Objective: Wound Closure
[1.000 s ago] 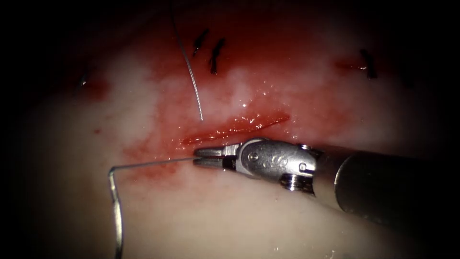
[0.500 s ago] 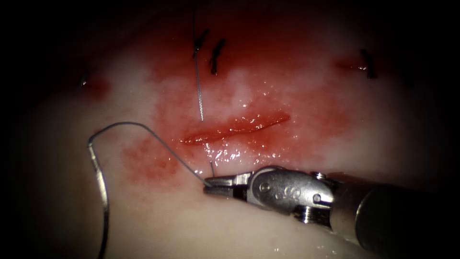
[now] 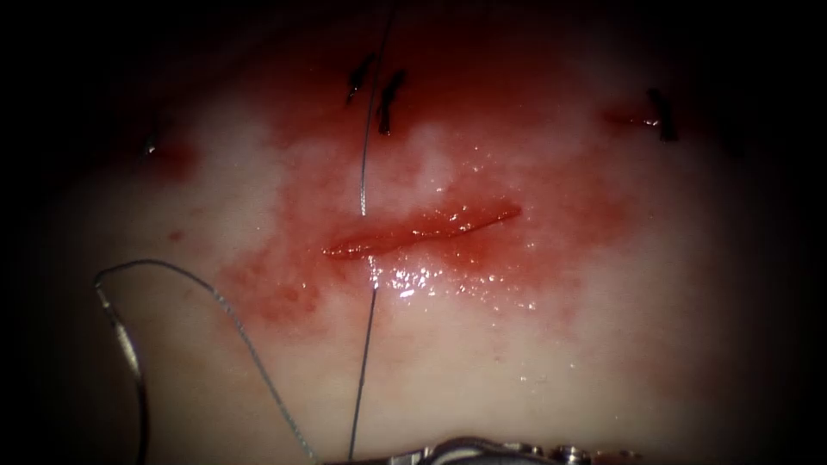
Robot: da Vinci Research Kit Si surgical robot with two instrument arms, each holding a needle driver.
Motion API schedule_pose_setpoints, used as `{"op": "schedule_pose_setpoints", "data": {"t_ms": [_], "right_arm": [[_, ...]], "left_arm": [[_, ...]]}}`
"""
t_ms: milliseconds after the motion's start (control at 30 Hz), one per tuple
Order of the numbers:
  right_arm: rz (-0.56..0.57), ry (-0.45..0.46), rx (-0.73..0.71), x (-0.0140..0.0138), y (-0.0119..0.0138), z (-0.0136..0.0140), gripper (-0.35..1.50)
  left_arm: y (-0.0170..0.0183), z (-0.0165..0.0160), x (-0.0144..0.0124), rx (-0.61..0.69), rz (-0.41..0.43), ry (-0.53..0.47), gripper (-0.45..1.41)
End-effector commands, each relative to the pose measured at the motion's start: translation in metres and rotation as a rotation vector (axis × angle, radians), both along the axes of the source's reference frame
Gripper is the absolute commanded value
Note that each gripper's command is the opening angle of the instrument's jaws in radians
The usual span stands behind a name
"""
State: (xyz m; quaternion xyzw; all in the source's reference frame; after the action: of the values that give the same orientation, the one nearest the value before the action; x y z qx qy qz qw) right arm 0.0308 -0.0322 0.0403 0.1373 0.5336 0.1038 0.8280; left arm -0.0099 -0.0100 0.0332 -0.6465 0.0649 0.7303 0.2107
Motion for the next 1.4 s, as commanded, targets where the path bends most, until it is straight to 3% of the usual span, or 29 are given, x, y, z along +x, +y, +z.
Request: {"op": "schedule_pose_setpoints", "data": {"t_ms": [33, 100, 133, 167, 233, 333, 400, 667, 933, 1200, 1300, 1333, 1367, 1400], "right_arm": [[0.0, 0.003, 0.001, 0.0013, -0.0002, 0.0001, -0.35], [-0.002, 0.005, -0.02, 0.0015, 0.0007, 0.0001, -0.3], [0.006, 0.009, -0.023, 0.0015, 0.0012, 0.0001, 0.17], [0.015, 0.019, -0.031, 0.0014, 0.0019, 0.0003, 0.51], [0.027, 0.023, -0.063, 0.0011, 0.0027, 0.0004, 0.64], [0.06, 0.011, -0.122, 0.0008, 0.0043, 0.0007, 1.18], [0.076, 0.008, -0.174, 0.0005, 0.0053, 0.0009, 1.31], [0.108, -0.069, -0.25, -0.0006, 0.0081, 0.0027, 1.33], [0.15, -0.135, -0.265, -0.0007, 0.0108, 0.0066, 1.35], [0.145, -0.172, -0.289, 0.0012, 0.011, 0.0105, 1.3], [0.156, -0.187, -0.267, 0.0018, 0.0109, 0.0114, 1.18], [0.17, -0.189, -0.243, 0.002, 0.0109, 0.0116, 0.99], [0.182, -0.19, -0.218, 0.002, 0.0108, 0.0117, 0.69], [0.192, -0.189, -0.199, 0.002, 0.0106, 0.0118, 0.19]], "left_arm": [[0.0001, 0.0006, -0.0004, 0.009, -0.016, 0.021, -0.45], [0.0008, 0.0006, 0.0001, 0.015, -0.04, 0.035, -0.45], [0.0012, 0.0006, 0.0003, 0.016, -0.053, 0.035, -0.45], [0.0015, 0.0006, 0.0007, 0.017, -0.065, 0.038, -0.45], [0.0022, 0.0006, 0.0017, 0.008, -0.095, 0.062, -0.45], [0.003, 0.0007, 0.0034, -0.005, -0.134, 0.126, -0.45], [0.0034, 0.0007, 0.0044, -0.004, -0.15, 0.128, -0.45], [0.0045, 0.0007, 0.0059, -0.005, -0.193, 0.163, -0.45], [0.0051, 0.0011, 0.0058, -0.011, -0.203, 0.164, -0.45], [0.0051, 0.0011, 0.0054, -0.018, -0.198, 0.158, -0.45], [0.0051, 0.0011, 0.0053, -0.019, -0.199, 0.158, -0.45], [0.0051, 0.0011, 0.0053, -0.02, -0.197, 0.156, -0.45], [0.0051, 0.0011, 0.0053, -0.02, -0.198, 0.157, -0.45], [0.0051, 0.0011, 0.0053, -0.021, -0.196, 0.155, -0.45]]}}
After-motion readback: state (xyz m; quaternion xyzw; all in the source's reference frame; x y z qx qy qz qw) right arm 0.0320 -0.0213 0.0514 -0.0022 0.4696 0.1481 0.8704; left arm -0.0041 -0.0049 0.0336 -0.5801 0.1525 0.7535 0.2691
